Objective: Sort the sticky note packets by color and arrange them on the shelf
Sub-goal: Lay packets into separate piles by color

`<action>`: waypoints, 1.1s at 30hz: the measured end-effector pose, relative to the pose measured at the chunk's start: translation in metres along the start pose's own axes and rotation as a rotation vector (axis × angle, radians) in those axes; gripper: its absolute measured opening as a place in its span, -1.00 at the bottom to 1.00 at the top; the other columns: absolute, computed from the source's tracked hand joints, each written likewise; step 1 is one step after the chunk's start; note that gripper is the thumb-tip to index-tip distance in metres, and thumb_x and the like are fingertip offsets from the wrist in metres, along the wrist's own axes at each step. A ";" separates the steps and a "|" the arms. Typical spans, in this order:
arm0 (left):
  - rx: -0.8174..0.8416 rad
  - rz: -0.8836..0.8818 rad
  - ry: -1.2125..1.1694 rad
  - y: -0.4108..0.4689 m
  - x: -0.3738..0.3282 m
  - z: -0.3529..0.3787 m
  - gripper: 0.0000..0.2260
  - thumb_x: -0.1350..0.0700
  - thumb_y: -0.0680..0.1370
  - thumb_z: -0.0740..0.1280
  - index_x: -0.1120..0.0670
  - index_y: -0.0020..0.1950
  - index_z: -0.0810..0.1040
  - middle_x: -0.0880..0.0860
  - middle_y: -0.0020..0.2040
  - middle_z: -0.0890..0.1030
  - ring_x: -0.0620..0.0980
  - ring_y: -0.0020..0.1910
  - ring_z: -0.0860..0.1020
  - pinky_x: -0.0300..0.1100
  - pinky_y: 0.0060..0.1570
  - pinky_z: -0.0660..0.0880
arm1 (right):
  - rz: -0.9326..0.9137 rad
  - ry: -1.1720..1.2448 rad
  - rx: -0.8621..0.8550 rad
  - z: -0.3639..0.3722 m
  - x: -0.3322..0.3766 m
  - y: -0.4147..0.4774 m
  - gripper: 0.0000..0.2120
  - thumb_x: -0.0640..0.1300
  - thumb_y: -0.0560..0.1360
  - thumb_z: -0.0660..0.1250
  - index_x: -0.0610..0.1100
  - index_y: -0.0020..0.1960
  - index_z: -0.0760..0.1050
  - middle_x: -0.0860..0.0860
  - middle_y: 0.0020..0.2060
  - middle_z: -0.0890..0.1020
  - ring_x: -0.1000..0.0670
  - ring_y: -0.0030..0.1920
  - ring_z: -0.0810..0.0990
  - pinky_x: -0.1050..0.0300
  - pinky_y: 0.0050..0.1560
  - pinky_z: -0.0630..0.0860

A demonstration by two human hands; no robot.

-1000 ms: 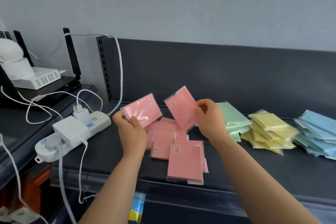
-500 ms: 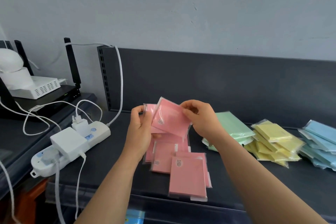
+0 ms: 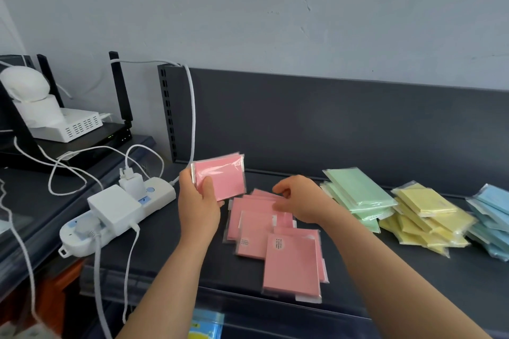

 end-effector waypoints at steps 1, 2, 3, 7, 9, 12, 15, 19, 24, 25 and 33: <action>-0.004 -0.010 -0.001 -0.002 0.002 -0.001 -0.74 0.19 0.64 0.13 0.03 0.33 0.32 -0.03 0.17 0.46 -0.06 0.04 0.54 -0.31 -0.30 0.55 | 0.012 -0.038 0.017 0.001 0.000 -0.001 -0.64 -0.14 0.46 0.40 -0.26 0.21 0.53 -0.11 0.03 0.57 -0.16 -0.01 0.56 0.04 0.00 0.52; -0.007 -0.021 -0.006 -0.002 0.006 -0.001 -0.73 0.19 0.65 0.13 0.03 0.34 0.32 -0.03 0.18 0.46 -0.04 0.05 0.53 -0.33 -0.31 0.55 | 0.024 -0.078 0.030 0.002 -0.001 -0.001 -0.65 -0.13 0.48 0.39 -0.25 0.21 0.52 -0.08 0.06 0.52 -0.15 0.01 0.56 0.05 0.00 0.51; -0.007 -0.027 -0.011 -0.004 0.008 -0.002 -0.73 0.18 0.65 0.12 0.03 0.35 0.32 -0.03 0.19 0.46 -0.03 0.07 0.53 -0.34 -0.33 0.55 | 0.030 -0.113 0.041 0.003 -0.002 -0.001 -0.72 -0.13 0.49 0.36 -0.25 0.15 0.53 -0.09 0.05 0.50 -0.15 0.01 0.57 0.03 0.00 0.53; -0.007 -0.038 -0.012 -0.006 0.014 -0.002 -0.72 0.16 0.66 0.11 0.05 0.37 0.29 -0.01 0.22 0.46 0.00 0.09 0.54 -0.34 -0.33 0.56 | 0.027 -0.123 0.080 0.005 -0.007 -0.001 -0.90 -0.14 0.51 0.31 -0.15 -0.02 0.54 -0.04 -0.08 0.58 -0.07 -0.09 0.55 0.09 -0.06 0.48; -0.008 -0.035 -0.012 -0.007 0.014 -0.002 -0.71 0.16 0.66 0.11 0.05 0.38 0.29 -0.01 0.23 0.46 0.00 0.10 0.55 -0.33 -0.30 0.57 | 0.022 -0.089 0.087 0.004 -0.007 -0.002 -0.69 -0.09 0.50 0.36 -0.12 0.23 0.51 -0.01 0.12 0.57 -0.04 0.09 0.54 0.14 0.08 0.47; -0.010 -0.032 -0.016 -0.008 0.015 -0.002 -0.71 0.15 0.66 0.11 0.05 0.38 0.29 -0.01 0.22 0.47 0.01 0.12 0.55 -0.30 -0.25 0.58 | 0.040 -0.021 0.112 0.007 -0.010 -0.004 -0.57 -0.04 0.47 0.42 -0.11 0.30 0.47 0.01 0.14 0.55 0.00 0.10 0.52 0.15 0.14 0.45; -0.018 -0.026 -0.021 -0.010 0.015 -0.001 -0.72 0.14 0.66 0.12 0.06 0.38 0.29 0.01 0.24 0.47 0.02 0.12 0.56 -0.29 -0.22 0.59 | 0.048 0.091 0.119 0.008 -0.013 -0.005 -0.65 -0.08 0.42 0.48 -0.10 0.18 0.55 0.05 -0.03 0.59 0.03 -0.04 0.55 0.19 0.02 0.44; -0.044 -0.013 -0.060 -0.009 0.010 -0.003 -0.73 0.14 0.67 0.10 0.08 0.37 0.28 0.01 0.25 0.47 0.00 0.06 0.59 -0.37 -0.26 0.57 | 0.028 0.212 0.039 -0.004 -0.010 -0.004 -0.85 -0.15 0.41 0.47 -0.08 -0.04 0.60 0.04 -0.19 0.65 0.06 -0.21 0.57 0.22 -0.19 0.47; -0.117 0.005 -0.084 -0.003 0.003 -0.009 -0.73 0.14 0.67 0.08 0.03 0.38 0.25 -0.02 0.23 0.46 0.11 0.14 0.57 -0.35 -0.18 0.54 | 0.010 0.278 -0.169 -0.032 -0.015 -0.005 -0.91 -0.21 0.45 0.37 -0.09 -0.05 0.54 0.03 -0.14 0.62 0.01 -0.15 0.56 0.17 -0.17 0.46; -0.113 0.002 -0.068 -0.002 0.004 -0.008 -0.73 0.13 0.67 0.07 0.02 0.38 0.25 -0.01 0.23 0.46 0.13 0.13 0.57 -0.35 -0.19 0.52 | -0.002 0.289 -0.204 -0.038 -0.016 -0.006 -0.91 -0.22 0.46 0.36 -0.07 -0.06 0.53 0.04 -0.14 0.62 0.02 -0.16 0.55 0.17 -0.17 0.46; 0.197 0.003 -0.058 -0.006 -0.008 0.034 -0.84 0.10 0.67 0.08 -0.03 0.22 0.37 -0.02 0.10 0.55 -0.02 0.04 0.59 -0.04 -0.04 0.61 | -0.098 0.536 -0.301 -0.060 -0.011 -0.011 -0.87 -0.21 0.53 0.32 0.00 -0.01 0.55 0.08 -0.12 0.63 0.05 -0.19 0.56 0.19 -0.17 0.46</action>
Point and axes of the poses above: each hand's wrist, its own y-axis towards the middle knuckle, its own z-axis out of the palm, x = y × z, the point moved 9 cm from there along y, towards the middle knuckle
